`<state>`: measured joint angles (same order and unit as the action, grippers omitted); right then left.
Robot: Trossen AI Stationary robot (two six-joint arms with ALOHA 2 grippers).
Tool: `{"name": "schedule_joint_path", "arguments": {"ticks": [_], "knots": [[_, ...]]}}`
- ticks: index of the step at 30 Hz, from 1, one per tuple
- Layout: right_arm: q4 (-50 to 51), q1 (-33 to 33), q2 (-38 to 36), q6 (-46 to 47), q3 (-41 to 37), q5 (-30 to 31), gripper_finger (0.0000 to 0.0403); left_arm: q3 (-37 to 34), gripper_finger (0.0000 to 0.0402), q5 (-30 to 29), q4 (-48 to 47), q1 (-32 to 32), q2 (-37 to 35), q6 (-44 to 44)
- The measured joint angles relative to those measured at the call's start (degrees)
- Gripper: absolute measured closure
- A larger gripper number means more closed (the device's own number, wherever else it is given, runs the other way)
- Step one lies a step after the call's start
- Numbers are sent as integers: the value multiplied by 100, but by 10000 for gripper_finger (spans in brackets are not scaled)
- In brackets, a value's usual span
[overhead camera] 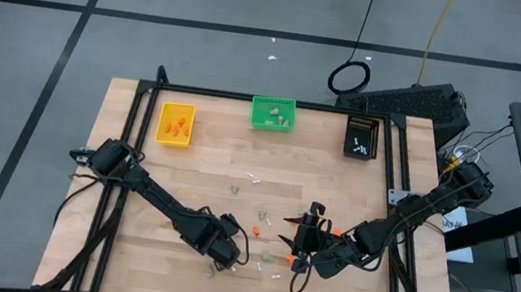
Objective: Sort Halloween decoration
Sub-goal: Put the white bone toy into the black bin
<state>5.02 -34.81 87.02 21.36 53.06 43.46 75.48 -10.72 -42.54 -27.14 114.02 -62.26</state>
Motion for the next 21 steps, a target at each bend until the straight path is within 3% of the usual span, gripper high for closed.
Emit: {"name": "schedule_joint_path", "arguments": {"ticks": [21], "knots": [[-7,0,1,30,0,0,206,0,117,2,2,0,-2,9]]}}
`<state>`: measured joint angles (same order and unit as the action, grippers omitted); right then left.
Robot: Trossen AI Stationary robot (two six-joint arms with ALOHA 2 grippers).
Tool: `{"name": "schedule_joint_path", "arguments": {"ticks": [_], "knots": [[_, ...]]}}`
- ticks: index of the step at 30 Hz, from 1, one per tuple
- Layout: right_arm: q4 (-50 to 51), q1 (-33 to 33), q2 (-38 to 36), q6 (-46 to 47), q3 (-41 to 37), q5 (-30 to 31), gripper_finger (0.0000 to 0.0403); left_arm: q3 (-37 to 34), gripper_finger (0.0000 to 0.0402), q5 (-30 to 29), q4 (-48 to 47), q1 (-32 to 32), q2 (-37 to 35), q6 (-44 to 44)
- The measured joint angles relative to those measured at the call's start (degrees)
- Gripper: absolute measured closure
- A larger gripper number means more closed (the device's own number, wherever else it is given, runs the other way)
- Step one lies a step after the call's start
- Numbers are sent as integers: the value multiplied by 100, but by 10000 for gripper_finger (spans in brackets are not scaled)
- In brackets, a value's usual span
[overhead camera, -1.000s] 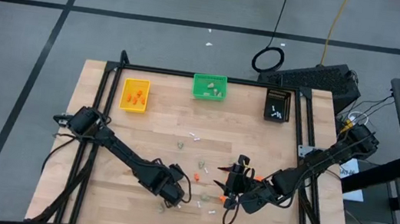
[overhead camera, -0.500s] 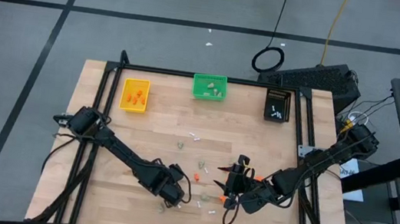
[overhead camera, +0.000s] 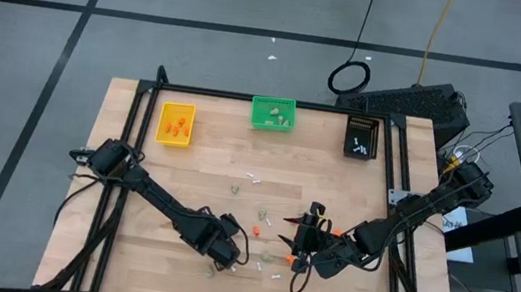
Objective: Sort Halloween decoration
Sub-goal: Put the white bone toy into the black bin
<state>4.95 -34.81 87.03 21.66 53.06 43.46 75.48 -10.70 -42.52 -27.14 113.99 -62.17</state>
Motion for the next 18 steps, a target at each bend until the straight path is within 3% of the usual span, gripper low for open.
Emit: {"name": "schedule_joint_path", "arguments": {"ticks": [4,18], "knots": [[0,0,-1,-3,0,0,206,0,125,1,0,0,0,0],[0,0,0,-5,0,0,206,0,225,66,9,0,0,-7]]}}
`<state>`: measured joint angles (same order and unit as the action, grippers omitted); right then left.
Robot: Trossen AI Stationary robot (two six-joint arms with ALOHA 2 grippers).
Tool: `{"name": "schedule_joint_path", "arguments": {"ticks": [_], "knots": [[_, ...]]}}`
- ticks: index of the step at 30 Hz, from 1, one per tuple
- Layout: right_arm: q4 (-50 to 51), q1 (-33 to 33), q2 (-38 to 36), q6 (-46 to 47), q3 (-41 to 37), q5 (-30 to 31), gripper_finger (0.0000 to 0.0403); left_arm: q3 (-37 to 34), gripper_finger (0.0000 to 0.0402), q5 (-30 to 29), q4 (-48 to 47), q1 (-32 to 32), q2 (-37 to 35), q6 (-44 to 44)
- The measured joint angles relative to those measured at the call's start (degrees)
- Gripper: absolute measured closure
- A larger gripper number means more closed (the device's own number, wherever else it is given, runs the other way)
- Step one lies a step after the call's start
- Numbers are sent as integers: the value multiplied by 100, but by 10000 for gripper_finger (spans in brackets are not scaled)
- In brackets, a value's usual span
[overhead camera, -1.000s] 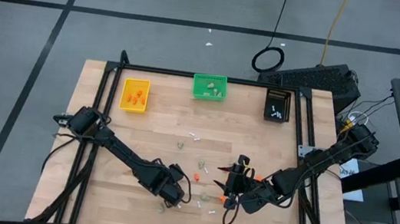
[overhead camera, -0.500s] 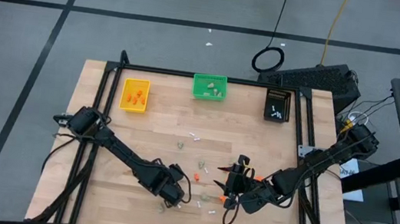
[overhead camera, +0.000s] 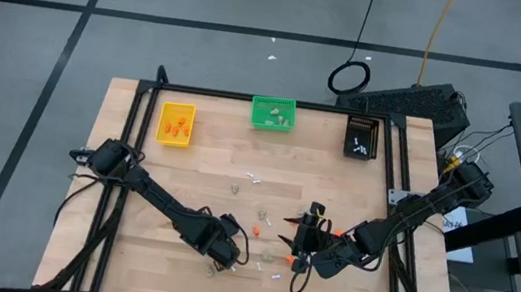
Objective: Sort Halloween decoration
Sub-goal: Put the white bone toy into the black bin
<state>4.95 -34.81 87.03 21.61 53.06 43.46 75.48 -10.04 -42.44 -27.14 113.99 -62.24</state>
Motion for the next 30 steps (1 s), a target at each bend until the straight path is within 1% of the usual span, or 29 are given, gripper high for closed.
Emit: {"name": "schedule_joint_path", "arguments": {"ticks": [12,23,30], "knots": [[0,0,1,7,0,0,206,0,273,12,-4,0,0,18],[0,0,-1,4,0,-2,206,0,299,15,17,0,-1,134],[-1,-4,-1,52,0,-19,206,0,301,-26,66,-22,-4,409]]}}
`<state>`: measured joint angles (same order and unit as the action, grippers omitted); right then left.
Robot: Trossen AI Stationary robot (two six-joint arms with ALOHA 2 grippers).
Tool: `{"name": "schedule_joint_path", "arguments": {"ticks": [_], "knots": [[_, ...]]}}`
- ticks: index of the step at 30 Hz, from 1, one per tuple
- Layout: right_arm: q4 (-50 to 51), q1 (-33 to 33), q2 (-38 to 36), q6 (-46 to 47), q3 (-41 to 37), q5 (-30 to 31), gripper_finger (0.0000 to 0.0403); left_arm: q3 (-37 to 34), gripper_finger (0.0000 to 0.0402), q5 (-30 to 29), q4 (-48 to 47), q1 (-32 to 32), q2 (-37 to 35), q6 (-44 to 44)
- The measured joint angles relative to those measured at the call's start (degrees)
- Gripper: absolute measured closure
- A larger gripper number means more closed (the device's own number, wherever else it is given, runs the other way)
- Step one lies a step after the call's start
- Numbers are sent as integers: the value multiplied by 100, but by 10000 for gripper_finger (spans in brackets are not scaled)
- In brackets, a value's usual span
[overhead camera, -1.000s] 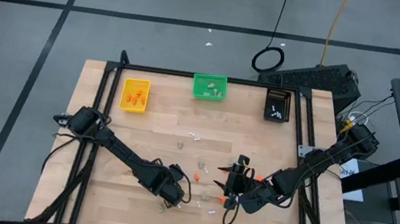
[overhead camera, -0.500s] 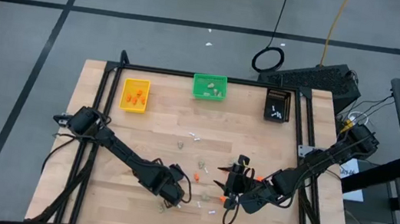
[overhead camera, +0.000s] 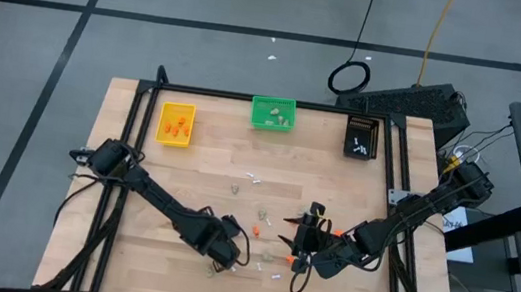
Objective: Sort Halloween decoration
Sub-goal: Put the white bone toy into the black bin
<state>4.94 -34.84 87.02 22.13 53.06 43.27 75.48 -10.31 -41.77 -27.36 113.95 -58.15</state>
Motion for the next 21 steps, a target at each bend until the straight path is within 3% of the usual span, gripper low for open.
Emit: {"name": "schedule_joint_path", "arguments": {"ticks": [21], "knots": [[5,-228,0,371,0,-460,206,76,302,168,81,-144,-25,841]]}}
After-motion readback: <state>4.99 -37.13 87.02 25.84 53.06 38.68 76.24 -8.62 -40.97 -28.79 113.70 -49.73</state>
